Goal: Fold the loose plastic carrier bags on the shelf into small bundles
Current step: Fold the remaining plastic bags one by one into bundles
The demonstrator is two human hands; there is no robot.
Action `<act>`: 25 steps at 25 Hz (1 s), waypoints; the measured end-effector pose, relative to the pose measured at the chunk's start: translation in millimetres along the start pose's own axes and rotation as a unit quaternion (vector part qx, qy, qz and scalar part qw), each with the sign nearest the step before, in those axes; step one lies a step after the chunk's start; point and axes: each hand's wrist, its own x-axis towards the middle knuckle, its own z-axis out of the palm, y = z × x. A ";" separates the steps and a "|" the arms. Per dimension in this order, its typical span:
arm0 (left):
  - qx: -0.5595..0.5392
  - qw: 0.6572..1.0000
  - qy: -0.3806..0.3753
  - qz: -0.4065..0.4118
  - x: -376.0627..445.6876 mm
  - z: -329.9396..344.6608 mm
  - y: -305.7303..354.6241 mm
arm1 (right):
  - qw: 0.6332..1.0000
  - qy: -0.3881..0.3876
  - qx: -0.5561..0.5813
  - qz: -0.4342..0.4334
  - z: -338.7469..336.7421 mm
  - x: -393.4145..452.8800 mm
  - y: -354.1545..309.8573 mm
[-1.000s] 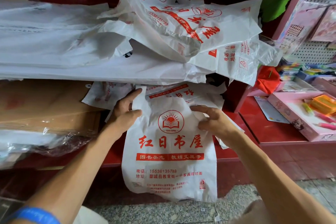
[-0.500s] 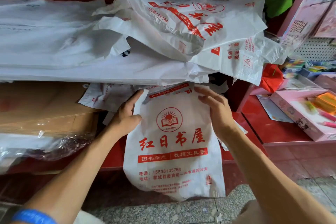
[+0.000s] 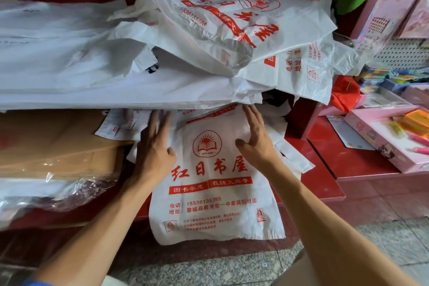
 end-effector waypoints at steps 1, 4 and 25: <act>0.030 0.998 -0.005 0.047 -4.4 0.0 5.8 | 0.999 0.011 -0.029 -0.040 2.4 2.1 1.5; 0.069 0.985 -0.094 0.126 -19.9 -5.8 29.8 | 0.993 0.059 -0.070 -0.073 6.2 13.4 6.1; 0.036 0.957 -0.265 0.112 -39.5 -13.0 24.1 | 0.986 0.009 0.032 0.166 -2.1 15.7 1.0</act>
